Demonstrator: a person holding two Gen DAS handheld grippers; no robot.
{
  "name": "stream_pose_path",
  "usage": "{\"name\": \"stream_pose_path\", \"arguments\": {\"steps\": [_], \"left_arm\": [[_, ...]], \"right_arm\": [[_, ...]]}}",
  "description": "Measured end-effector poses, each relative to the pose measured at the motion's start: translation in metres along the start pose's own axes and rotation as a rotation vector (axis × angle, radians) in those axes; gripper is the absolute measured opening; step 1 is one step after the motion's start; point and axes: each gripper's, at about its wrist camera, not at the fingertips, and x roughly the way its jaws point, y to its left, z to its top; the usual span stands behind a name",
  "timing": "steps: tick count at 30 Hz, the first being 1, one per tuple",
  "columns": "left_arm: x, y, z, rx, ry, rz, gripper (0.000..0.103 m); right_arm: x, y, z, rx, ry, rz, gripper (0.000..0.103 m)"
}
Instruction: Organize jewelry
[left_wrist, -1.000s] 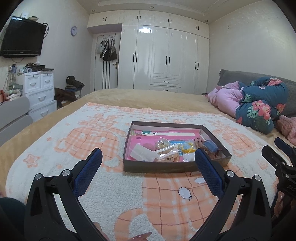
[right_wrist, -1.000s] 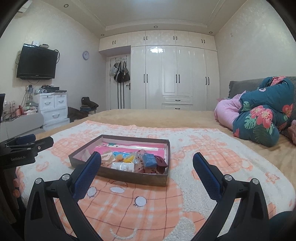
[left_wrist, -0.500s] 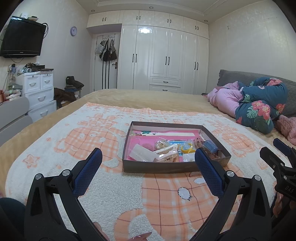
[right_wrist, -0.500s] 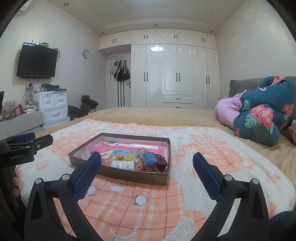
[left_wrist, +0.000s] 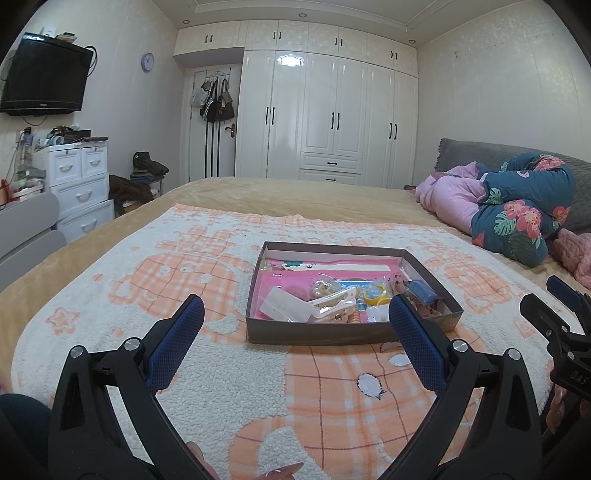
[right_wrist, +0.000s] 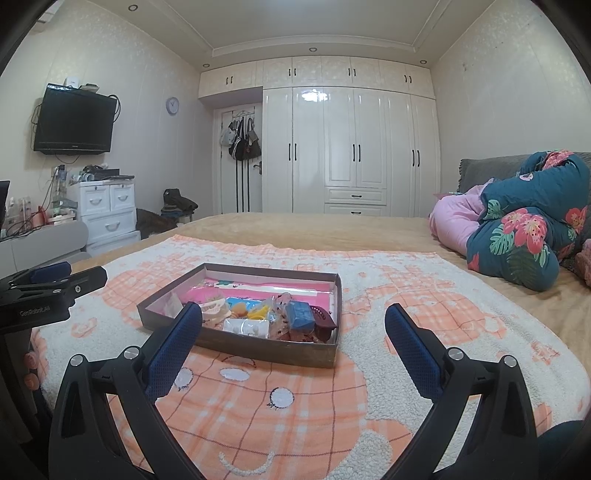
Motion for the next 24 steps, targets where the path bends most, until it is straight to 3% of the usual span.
{"name": "stream_pose_path", "arguments": {"steps": [24], "left_arm": [[0.0009,0.0019,-0.0008,-0.001,0.002,0.002,0.092]], "right_arm": [[-0.0013,0.0013,0.0008,-0.002,-0.005,-0.002,0.097]]}}
